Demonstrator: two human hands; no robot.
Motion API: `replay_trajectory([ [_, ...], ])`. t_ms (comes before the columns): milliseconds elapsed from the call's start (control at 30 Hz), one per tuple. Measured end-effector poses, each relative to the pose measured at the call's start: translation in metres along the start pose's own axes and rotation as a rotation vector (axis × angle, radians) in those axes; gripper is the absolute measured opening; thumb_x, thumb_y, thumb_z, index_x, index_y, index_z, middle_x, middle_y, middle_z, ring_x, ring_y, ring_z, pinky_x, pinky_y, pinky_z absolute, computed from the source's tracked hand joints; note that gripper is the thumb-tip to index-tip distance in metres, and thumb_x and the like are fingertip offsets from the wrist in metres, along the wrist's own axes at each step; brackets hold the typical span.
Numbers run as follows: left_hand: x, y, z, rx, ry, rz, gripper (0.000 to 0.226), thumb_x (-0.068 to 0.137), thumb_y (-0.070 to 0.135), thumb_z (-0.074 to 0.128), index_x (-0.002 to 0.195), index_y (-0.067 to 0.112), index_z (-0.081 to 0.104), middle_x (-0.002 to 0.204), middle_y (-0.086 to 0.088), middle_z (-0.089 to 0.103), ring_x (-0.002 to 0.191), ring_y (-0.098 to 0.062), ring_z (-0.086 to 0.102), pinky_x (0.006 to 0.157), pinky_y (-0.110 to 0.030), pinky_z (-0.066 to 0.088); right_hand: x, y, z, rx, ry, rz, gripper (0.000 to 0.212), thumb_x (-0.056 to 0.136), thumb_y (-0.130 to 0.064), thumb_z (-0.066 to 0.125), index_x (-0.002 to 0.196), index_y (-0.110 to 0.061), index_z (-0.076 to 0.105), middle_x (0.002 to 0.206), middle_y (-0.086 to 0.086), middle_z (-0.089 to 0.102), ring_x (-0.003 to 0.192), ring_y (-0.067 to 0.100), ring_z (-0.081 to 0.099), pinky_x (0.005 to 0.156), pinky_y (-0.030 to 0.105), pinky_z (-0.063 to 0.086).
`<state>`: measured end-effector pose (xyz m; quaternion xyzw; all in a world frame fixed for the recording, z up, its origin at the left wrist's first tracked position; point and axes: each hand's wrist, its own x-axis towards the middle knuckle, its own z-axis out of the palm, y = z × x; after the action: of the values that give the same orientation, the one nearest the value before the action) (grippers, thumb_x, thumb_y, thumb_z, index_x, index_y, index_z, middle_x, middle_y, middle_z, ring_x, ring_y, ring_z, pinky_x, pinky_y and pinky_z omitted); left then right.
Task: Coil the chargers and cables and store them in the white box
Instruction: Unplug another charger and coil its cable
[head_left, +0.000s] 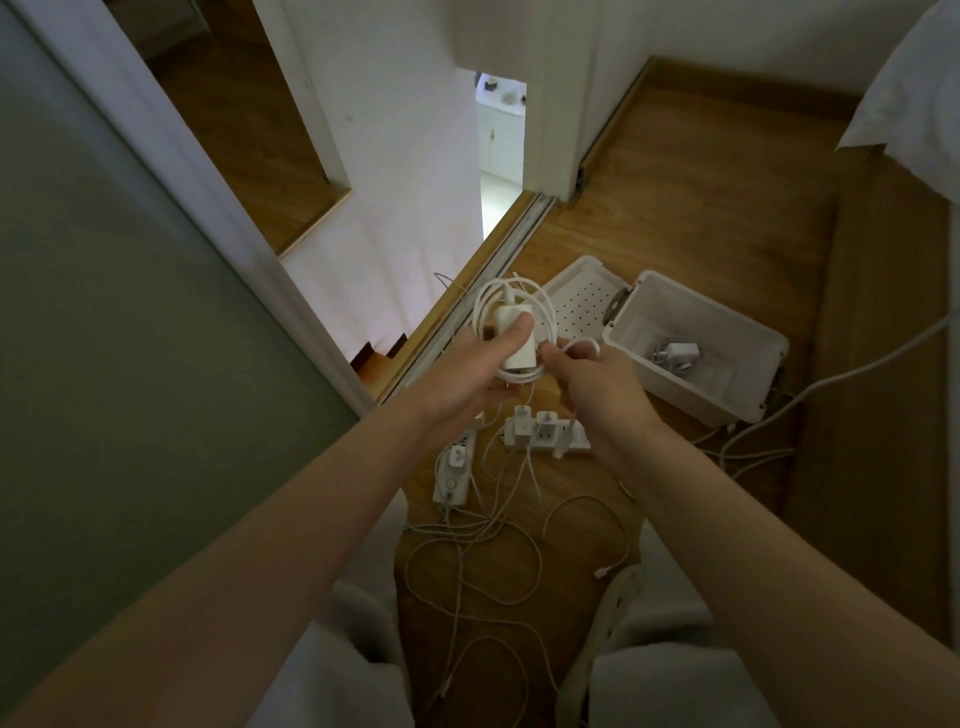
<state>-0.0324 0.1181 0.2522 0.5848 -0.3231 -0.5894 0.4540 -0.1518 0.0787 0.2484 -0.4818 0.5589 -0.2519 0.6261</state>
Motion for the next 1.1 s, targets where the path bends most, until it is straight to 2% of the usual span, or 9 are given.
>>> replay_trajectory([
  [167, 0.002, -0.005, -0.001, 0.056, 0.031, 0.052, 0.038, 0.094, 0.031, 0.05, 0.127, 0.012, 0.051, 0.117, -0.01, 0.063, 0.107, -0.022, 0.063, 0.081, -0.032, 0.056, -0.001, 0.004, 0.0, -0.013, -0.081, -0.013, 0.014, 0.092, -0.02, 0.055, 0.092, -0.011, 0.066, 0.073, 0.001, 0.061, 0.061, 0.008, 0.047, 0.058, 0.023, 0.037],
  [267, 0.005, -0.001, -0.007, 0.068, -0.011, 0.05, 0.044, 0.095, 0.032, 0.048, 0.133, 0.012, 0.042, 0.121, -0.012, 0.06, 0.106, -0.021, 0.063, 0.079, -0.032, 0.057, 0.0, 0.001, -0.004, -0.008, -0.136, -0.043, 0.014, 0.092, -0.021, 0.056, 0.089, -0.011, 0.065, 0.053, -0.014, 0.056, 0.048, -0.001, 0.046, 0.053, 0.018, 0.034],
  [333, 0.005, 0.001, -0.01, 0.097, -0.028, 0.031, 0.045, 0.095, 0.032, 0.047, 0.135, 0.013, 0.039, 0.121, -0.012, 0.059, 0.104, -0.022, 0.064, 0.078, -0.034, 0.057, 0.0, -0.001, -0.007, -0.048, -0.147, -0.085, 0.017, 0.092, -0.022, 0.056, 0.09, -0.009, 0.065, 0.052, -0.012, 0.053, 0.047, 0.0, 0.043, 0.052, 0.017, 0.034],
  [467, 0.007, -0.002, -0.011, 0.325, 0.077, 0.004, 0.051, 0.094, 0.034, 0.051, 0.132, 0.011, 0.027, 0.111, -0.007, 0.053, 0.087, -0.019, 0.065, 0.063, -0.031, 0.059, 0.002, 0.001, -0.009, -0.374, -0.112, -0.214, 0.025, 0.095, -0.027, 0.049, 0.097, -0.009, 0.066, 0.081, 0.003, 0.062, 0.064, 0.015, 0.051, 0.058, 0.021, 0.038],
  [667, 0.013, -0.009, -0.021, 0.457, 0.214, 0.018, 0.048, 0.094, 0.036, 0.05, 0.128, 0.011, 0.028, 0.092, -0.003, 0.052, 0.063, -0.01, 0.053, 0.042, -0.015, 0.044, 0.01, 0.001, -0.027, -0.63, -0.16, -0.307, 0.015, 0.094, -0.02, 0.053, 0.101, -0.012, 0.063, 0.072, -0.006, 0.052, 0.058, 0.003, 0.043, 0.046, 0.006, 0.036],
  [767, 0.016, -0.008, -0.03, 0.453, 0.24, 0.008, 0.046, 0.093, 0.039, 0.05, 0.126, 0.011, 0.034, 0.086, -0.005, 0.053, 0.058, -0.01, 0.051, 0.042, -0.017, 0.044, 0.016, 0.008, -0.035, -0.989, -0.032, -0.44, 0.018, 0.091, -0.021, 0.057, 0.102, -0.013, 0.068, 0.085, -0.004, 0.048, 0.084, 0.011, 0.049, 0.076, 0.018, 0.043],
  [833, 0.016, -0.008, -0.031, 0.436, 0.213, -0.003, 0.045, 0.092, 0.04, 0.05, 0.124, 0.009, 0.039, 0.082, -0.007, 0.054, 0.057, -0.011, 0.051, 0.044, -0.019, 0.045, 0.017, 0.01, -0.037, -1.092, 0.087, -0.489, 0.021, 0.092, -0.025, 0.054, 0.102, -0.013, 0.069, 0.092, 0.0, 0.048, 0.092, 0.016, 0.049, 0.08, 0.029, 0.042],
  [967, 0.01, -0.006, -0.022, 0.442, 0.082, -0.044, 0.037, 0.095, 0.039, 0.046, 0.12, 0.013, 0.04, 0.084, -0.007, 0.053, 0.059, -0.011, 0.049, 0.047, -0.02, 0.043, 0.017, 0.013, -0.038, -0.89, 0.064, -0.382, 0.023, 0.095, -0.018, 0.048, 0.102, -0.005, 0.066, 0.087, 0.008, 0.064, 0.073, 0.017, 0.06, 0.061, 0.025, 0.046],
  [1100, 0.007, -0.011, -0.015, 0.512, -0.021, -0.111, 0.043, 0.094, 0.041, 0.047, 0.125, 0.013, 0.037, 0.088, -0.012, 0.057, 0.063, -0.015, 0.051, 0.051, -0.023, 0.044, 0.023, 0.004, -0.038, -0.242, -0.051, -0.021, 0.029, 0.09, 0.007, 0.044, 0.114, -0.001, 0.06, 0.105, 0.013, 0.064, 0.094, 0.022, 0.064, 0.08, 0.029, 0.054],
])
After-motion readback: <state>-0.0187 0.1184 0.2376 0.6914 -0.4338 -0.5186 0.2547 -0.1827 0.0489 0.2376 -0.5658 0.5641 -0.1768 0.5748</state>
